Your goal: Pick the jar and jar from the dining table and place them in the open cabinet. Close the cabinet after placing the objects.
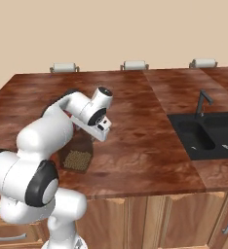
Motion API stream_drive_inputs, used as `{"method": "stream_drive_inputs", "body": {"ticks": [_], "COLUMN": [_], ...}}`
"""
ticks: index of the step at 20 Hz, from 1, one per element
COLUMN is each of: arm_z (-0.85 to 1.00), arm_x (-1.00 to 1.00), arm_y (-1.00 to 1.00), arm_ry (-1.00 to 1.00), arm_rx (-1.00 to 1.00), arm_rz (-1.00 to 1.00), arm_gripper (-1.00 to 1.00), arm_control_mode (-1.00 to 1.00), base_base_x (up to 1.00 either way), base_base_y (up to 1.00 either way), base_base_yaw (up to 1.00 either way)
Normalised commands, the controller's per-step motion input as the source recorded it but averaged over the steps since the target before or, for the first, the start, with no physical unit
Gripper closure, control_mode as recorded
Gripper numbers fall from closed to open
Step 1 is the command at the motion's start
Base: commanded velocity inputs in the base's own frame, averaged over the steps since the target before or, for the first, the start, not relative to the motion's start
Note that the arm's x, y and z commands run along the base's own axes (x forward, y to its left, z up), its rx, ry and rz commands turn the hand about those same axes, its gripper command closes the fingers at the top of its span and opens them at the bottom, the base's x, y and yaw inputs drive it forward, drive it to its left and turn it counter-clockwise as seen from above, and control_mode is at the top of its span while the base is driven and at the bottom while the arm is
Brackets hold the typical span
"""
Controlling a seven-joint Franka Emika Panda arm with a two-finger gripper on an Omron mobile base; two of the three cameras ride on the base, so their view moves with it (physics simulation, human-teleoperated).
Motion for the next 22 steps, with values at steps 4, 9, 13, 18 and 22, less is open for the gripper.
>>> {"method": "stream_drive_inputs", "body": {"ticks": [4,9,13,18,22], "arm_z": [-0.03,0.07,0.0,-0.15,-0.36], "arm_x": [0.03,0.51,0.53,0.14,0.0], "arm_y": [0.0,0.0,0.0,0.0,0.16], "arm_ry": [-0.3,0.12,0.11,-0.02,0.0], "arm_rx": [0.11,0.04,0.02,0.01,0.05], "arm_rz": [0.1,0.01,0.02,0.03,0.0], "arm_gripper": [-1.0,-1.0,-1.0,-1.0,1.0], "arm_control_mode": [-1.0,-1.0,-1.0,-1.0,-1.0], "base_base_x": [0.0,0.0,0.0,0.0,0.0], "base_base_y": [0.0,0.0,0.0,0.0,0.0], "base_base_yaw": [0.0,0.0,0.0,0.0,0.0]}}
